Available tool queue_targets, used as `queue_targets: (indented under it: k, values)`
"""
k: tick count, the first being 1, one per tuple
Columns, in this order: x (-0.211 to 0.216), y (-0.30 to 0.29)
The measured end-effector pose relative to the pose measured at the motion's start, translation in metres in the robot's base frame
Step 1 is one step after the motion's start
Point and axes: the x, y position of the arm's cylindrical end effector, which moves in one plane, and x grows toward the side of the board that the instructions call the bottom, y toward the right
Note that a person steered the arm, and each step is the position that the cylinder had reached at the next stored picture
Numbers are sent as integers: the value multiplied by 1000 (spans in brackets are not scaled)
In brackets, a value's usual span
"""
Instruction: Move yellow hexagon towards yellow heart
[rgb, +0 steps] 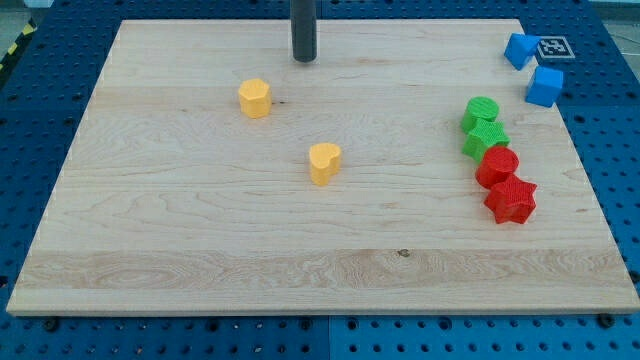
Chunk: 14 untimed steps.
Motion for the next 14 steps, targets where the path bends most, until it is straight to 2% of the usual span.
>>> queue_targets:
  k: [5,8,12,14]
  values:
    - [41,-37]
    - [65,-46]
    - [73,-51]
    - [98,-58]
